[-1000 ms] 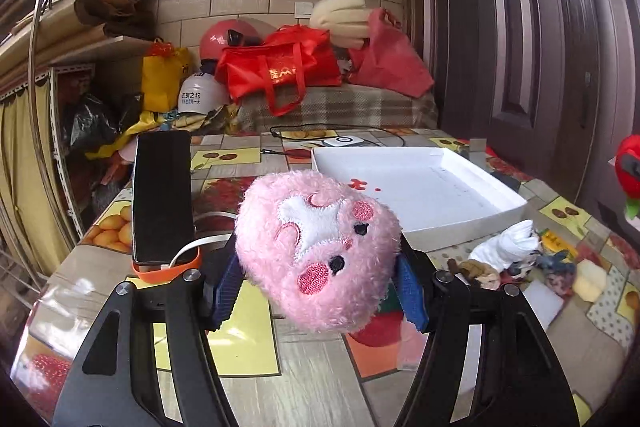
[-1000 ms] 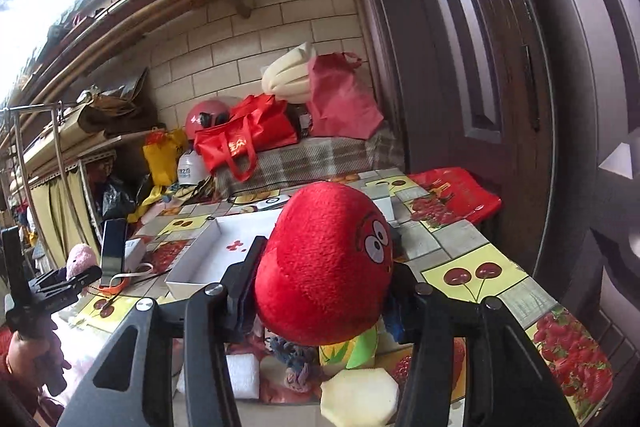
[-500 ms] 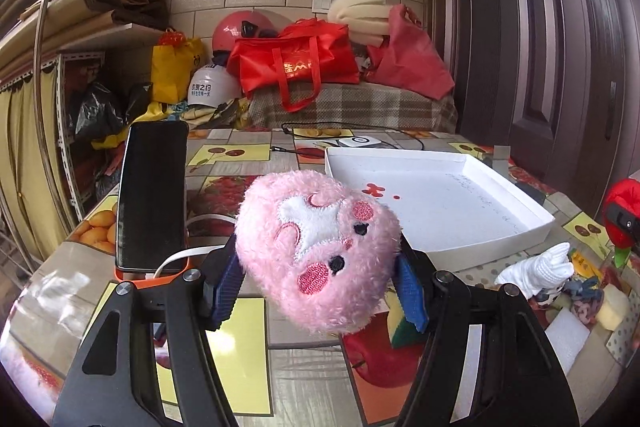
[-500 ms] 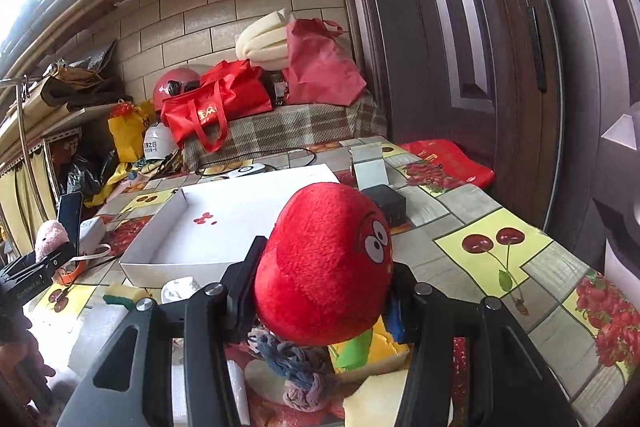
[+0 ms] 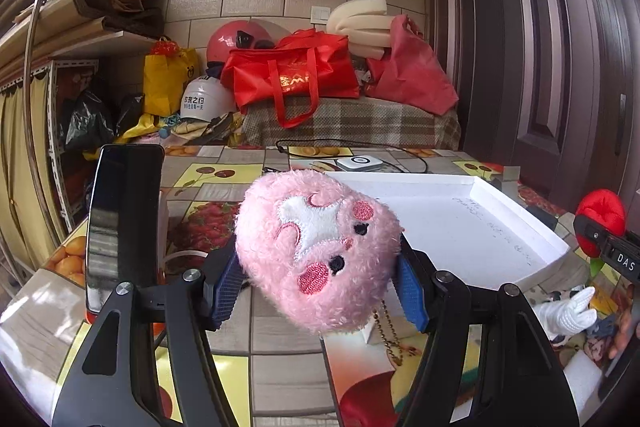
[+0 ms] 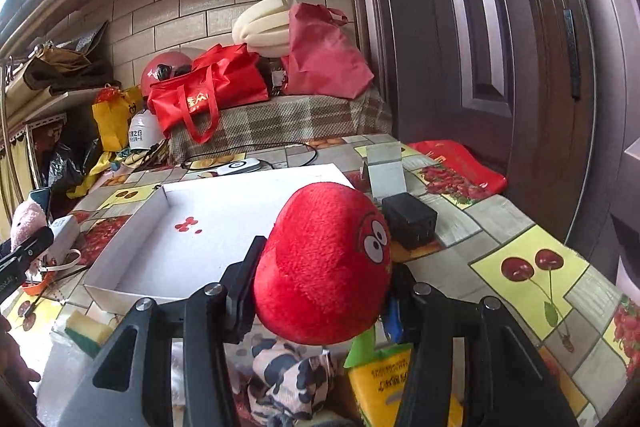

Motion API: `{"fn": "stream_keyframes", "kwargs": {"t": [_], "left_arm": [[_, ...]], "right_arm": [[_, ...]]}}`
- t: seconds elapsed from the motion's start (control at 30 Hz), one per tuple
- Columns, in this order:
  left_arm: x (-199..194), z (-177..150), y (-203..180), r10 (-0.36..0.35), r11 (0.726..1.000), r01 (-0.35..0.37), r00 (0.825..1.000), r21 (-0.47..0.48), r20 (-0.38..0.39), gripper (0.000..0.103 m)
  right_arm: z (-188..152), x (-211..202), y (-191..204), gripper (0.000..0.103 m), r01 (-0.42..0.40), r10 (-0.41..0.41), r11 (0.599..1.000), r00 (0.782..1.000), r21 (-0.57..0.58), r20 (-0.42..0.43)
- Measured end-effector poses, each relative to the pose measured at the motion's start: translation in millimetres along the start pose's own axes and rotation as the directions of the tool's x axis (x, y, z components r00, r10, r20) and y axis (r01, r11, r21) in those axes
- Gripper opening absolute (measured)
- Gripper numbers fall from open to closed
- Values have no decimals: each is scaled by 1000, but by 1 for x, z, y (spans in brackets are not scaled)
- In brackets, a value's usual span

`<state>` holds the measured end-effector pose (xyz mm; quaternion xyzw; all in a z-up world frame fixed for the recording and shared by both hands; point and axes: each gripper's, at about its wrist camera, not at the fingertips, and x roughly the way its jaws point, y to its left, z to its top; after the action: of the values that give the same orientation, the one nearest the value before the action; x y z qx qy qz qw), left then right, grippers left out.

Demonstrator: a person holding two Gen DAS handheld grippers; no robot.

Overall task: Organize soft objects
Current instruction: 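Carry both plush toys over the white tray and open both tools to drop them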

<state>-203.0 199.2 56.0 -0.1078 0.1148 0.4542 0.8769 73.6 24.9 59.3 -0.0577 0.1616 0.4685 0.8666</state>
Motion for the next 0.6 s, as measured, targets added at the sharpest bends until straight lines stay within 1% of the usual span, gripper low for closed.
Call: {"fn": "stream_keyframes", "kwargs": {"t": [0.1, 0.2, 0.27, 0.4, 0.5, 0.6], "left_arm": [[9, 5, 2, 25, 1000, -25, 999, -10, 28, 66], [21, 10, -6, 21, 1000, -21, 999, 1, 40, 66], [28, 12, -14, 2, 1000, -3, 999, 13, 39, 66], [43, 16, -31, -59, 997, 58, 998, 46, 19, 66], [49, 18, -41, -78, 995, 77, 997, 60, 15, 66], [54, 19, -48, -82, 994, 81, 997, 66, 10, 66]], "right_arm": [[4, 9, 1, 50, 19, -19, 1000, 1000, -2, 6], [7, 16, 7, 50, 17, -17, 1000, 1000, -7, 14], [8, 18, 14, 50, 2, -1, 1000, 1000, -14, 20], [10, 23, 29, 50, -50, 51, 997, 999, -57, 18], [12, 29, 37, 50, -67, 68, 995, 998, -71, 13], [15, 36, 39, 50, -61, 62, 996, 998, -61, 7]]}}
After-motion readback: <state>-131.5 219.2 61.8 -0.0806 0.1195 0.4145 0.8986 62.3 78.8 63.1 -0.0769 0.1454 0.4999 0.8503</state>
